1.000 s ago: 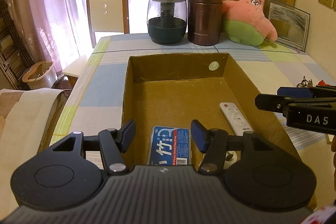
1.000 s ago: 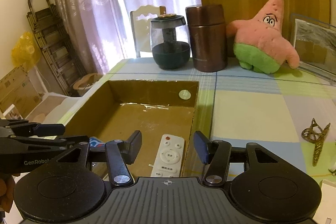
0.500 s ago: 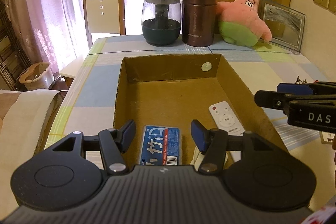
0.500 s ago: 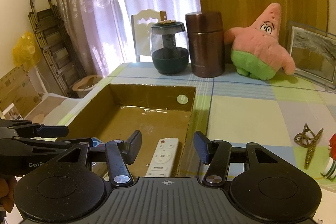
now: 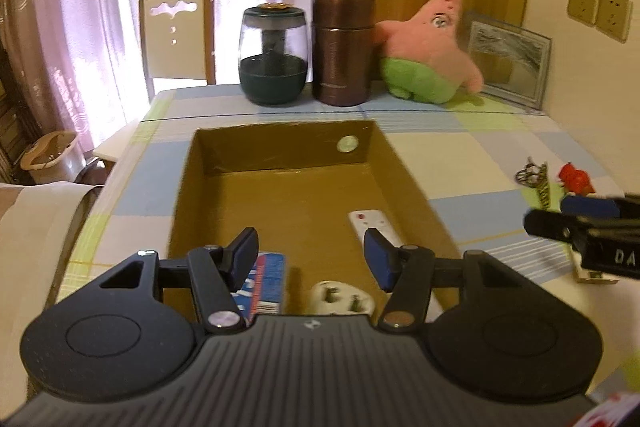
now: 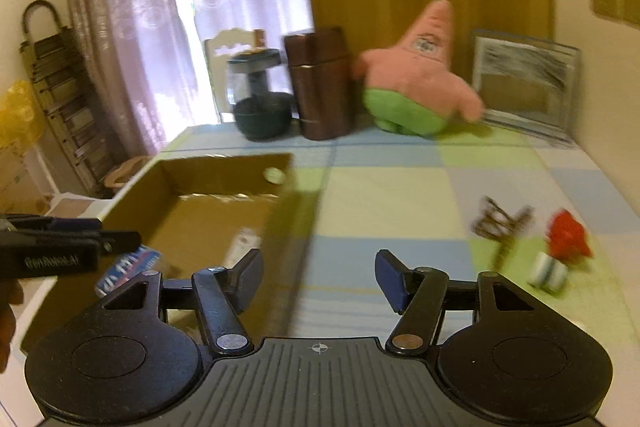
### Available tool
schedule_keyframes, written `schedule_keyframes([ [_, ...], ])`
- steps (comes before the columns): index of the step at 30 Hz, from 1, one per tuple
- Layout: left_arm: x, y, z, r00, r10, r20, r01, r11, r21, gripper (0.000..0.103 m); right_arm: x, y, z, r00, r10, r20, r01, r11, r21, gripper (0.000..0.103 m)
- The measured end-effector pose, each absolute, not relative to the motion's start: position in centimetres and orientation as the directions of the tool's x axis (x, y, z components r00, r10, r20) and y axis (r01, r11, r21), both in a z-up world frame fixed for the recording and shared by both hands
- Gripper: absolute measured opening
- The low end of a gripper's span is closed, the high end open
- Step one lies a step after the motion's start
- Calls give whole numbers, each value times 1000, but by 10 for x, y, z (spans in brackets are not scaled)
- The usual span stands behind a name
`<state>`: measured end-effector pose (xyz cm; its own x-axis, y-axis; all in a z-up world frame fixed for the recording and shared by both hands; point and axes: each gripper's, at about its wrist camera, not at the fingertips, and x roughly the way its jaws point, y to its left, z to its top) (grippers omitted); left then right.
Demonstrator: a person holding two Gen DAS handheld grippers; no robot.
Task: Organize rigid objects
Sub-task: 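Move both tools back toward the remaining items beside the box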
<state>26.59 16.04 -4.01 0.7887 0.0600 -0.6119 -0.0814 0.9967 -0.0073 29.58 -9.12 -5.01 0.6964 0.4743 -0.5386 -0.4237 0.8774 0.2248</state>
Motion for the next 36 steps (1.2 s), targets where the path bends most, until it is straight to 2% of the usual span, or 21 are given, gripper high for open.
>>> schedule_keyframes([
  [8,264,120,-34,802,-19,-597,-9,999,-45,63,277,-151,-50,749,372,-548,-300,928,220,73],
  [13,266,92,-35,804,-78,-589,53,997,-59,79,270,-181,-53,766,311,-563,-227,950,216,81],
  [24,277,29,-43,791,-179,-585,184,982,-51,97,264,-221,-69,775,181,-606,-111,982,152,92],
  [36,306,8,-51,772,-176,-611,194,980,-36,101,286,-222,-94,728,180,-662,-54,977,206,100],
])
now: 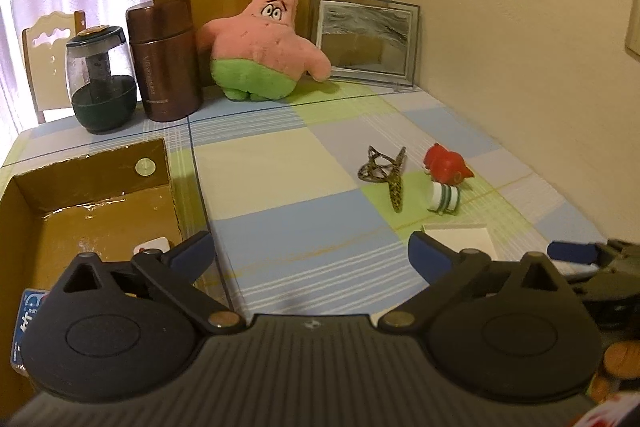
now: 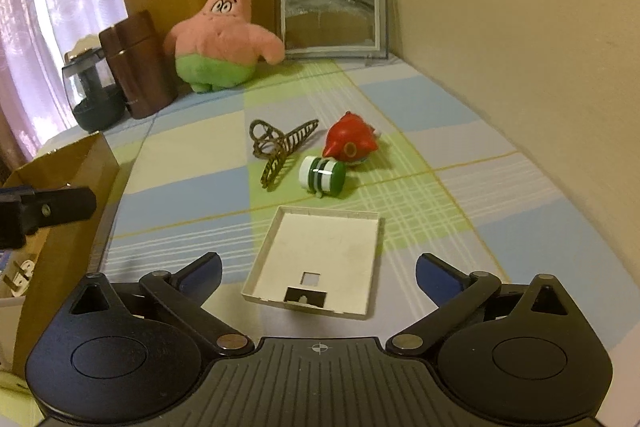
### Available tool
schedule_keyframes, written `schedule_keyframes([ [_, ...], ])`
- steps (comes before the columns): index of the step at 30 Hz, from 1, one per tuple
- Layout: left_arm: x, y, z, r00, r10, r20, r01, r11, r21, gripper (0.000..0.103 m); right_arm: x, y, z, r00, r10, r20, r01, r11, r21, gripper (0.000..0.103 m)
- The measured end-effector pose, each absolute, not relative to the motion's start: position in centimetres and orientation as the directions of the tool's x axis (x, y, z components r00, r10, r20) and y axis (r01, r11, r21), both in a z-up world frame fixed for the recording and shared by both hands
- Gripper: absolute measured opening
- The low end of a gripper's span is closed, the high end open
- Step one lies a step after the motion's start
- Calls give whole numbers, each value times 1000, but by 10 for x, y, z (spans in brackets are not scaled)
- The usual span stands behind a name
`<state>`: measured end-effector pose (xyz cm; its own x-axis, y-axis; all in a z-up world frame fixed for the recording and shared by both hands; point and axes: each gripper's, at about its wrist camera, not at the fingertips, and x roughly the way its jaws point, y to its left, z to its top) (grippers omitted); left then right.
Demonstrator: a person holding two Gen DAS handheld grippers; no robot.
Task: Organize rigid objects
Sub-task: 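Move both tools back toward the remaining items beside the box, then grasp the white plastic tray by its rim with the right tool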
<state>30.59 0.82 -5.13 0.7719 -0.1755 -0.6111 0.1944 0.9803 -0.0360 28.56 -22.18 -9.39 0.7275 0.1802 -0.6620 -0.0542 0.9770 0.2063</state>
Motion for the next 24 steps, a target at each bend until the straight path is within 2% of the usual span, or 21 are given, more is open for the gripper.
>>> schedule_keyframes([
  [11,315,15,-52,784,-154,-601,172,985,-28,101,312,-197,-123,693,104,-714,-24,992,121,100],
  [14,317,16,-53,783,-157,-603,168,985,-38,101,317,-198,-127,683,106,-723,-6,990,139,100],
  [24,319,18,-53,781,-164,-603,163,985,-57,101,328,-190,-137,694,46,-718,10,997,74,100],
])
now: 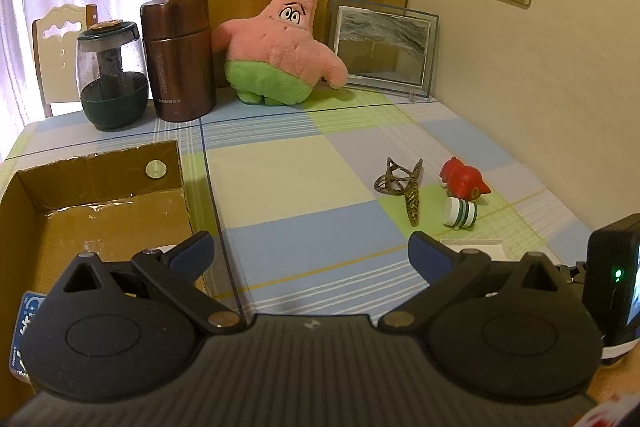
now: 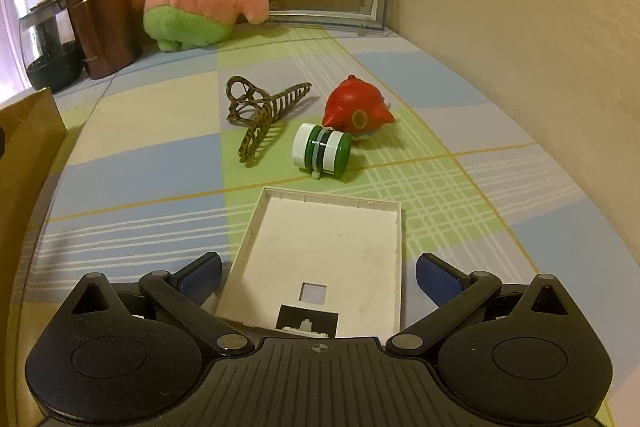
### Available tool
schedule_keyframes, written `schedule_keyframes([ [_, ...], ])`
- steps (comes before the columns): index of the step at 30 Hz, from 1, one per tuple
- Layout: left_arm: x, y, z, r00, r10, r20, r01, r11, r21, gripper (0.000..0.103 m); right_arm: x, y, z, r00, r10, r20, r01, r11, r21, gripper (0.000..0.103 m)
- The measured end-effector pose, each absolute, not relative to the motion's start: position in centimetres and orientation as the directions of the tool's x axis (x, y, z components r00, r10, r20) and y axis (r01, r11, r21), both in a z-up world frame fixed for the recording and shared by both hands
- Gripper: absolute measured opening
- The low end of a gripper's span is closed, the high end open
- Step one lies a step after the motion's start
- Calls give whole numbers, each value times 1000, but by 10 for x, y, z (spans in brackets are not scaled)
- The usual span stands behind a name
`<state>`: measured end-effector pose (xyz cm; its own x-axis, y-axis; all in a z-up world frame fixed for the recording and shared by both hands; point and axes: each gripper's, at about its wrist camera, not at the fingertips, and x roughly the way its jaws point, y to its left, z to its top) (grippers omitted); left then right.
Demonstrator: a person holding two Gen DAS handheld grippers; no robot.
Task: Organize rigid objects
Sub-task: 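Grasp the white plastic tray by its rim with the right tool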
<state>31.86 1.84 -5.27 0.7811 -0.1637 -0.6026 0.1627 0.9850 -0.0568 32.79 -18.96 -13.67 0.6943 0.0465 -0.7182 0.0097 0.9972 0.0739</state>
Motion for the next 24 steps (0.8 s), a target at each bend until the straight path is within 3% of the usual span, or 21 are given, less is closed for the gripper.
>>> schedule_keyframes([
  [6,319,18,-54,779,-164,-606,166,985,-52,101,328,-192,-136,686,47,-726,13,997,77,98],
  [9,319,16,-56,776,-166,-608,170,984,-51,101,326,-192,-133,694,42,-719,11,998,69,85],
  [24,318,1,-60,762,-204,-615,218,975,-53,101,314,-236,-114,723,25,-690,34,997,72,84],
])
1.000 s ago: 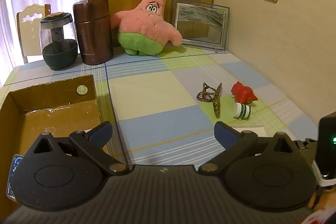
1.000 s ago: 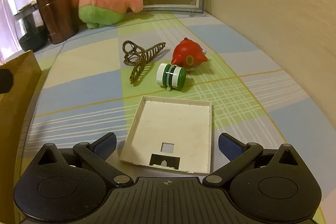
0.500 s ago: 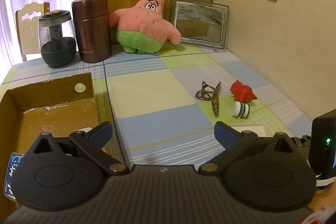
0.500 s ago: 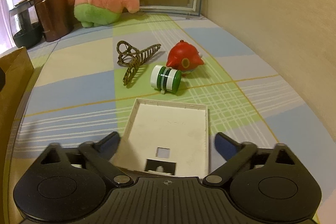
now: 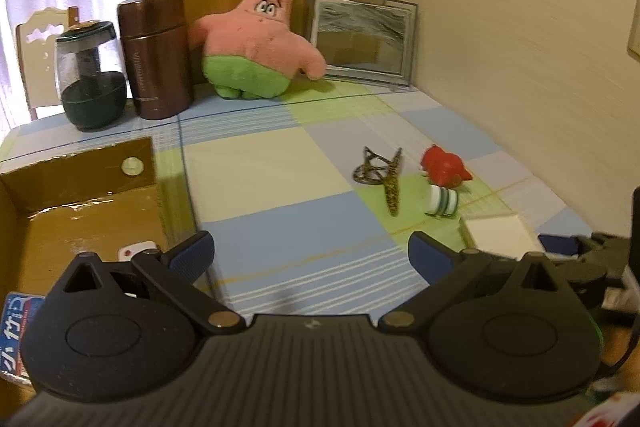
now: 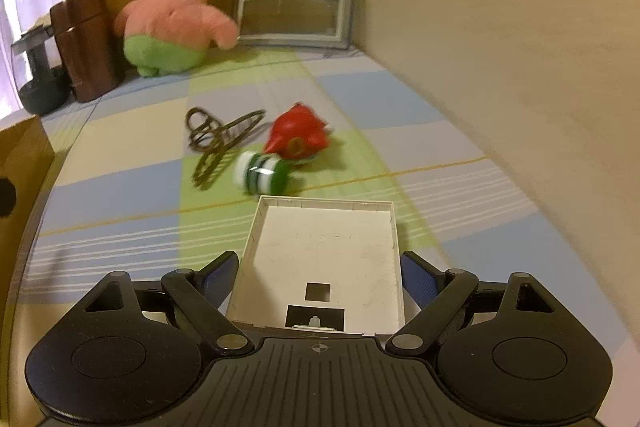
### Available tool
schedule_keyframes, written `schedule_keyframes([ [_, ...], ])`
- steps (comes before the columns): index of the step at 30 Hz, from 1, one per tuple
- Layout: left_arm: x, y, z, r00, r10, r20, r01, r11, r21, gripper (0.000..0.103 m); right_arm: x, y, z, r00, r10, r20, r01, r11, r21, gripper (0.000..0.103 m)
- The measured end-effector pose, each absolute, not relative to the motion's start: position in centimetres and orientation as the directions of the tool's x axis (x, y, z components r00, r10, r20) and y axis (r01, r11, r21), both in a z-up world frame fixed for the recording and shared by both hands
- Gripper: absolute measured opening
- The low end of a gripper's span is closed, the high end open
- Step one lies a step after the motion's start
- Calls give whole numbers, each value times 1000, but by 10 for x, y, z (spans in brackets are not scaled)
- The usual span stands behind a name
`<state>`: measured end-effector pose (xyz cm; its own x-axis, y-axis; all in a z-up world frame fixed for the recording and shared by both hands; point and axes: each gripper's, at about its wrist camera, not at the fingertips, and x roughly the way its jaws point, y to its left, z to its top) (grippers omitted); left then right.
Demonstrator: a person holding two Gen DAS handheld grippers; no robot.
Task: Organize rigid objects
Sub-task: 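Grasp the white plastic tray by its rim with the right tool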
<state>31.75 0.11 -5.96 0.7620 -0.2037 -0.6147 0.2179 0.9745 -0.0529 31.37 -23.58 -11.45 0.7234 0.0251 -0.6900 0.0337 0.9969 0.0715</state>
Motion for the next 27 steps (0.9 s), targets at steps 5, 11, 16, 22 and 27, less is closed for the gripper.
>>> schedule_keyframes([
  [5,315,-15,-59,756,-239,-610,258,964,-58,101,305,-265,-98,746,19,-665,26,998,58,84],
  [11,316,-39,-62,739,-268,-618,301,952,-54,101,301,-285,-80,777,37,-628,-27,999,26,84],
  [16,323,-52,-69,727,-274,-630,302,951,-66,101,305,-300,-77,785,73,-615,-29,996,82,84],
  [22,336,-66,-81,710,-289,-643,304,948,-91,99,312,-304,-76,783,105,-613,-56,994,99,84],
  [27,348,-88,-92,699,-293,-652,331,941,-68,90,318,-311,-72,791,107,-602,-51,993,110,84],
])
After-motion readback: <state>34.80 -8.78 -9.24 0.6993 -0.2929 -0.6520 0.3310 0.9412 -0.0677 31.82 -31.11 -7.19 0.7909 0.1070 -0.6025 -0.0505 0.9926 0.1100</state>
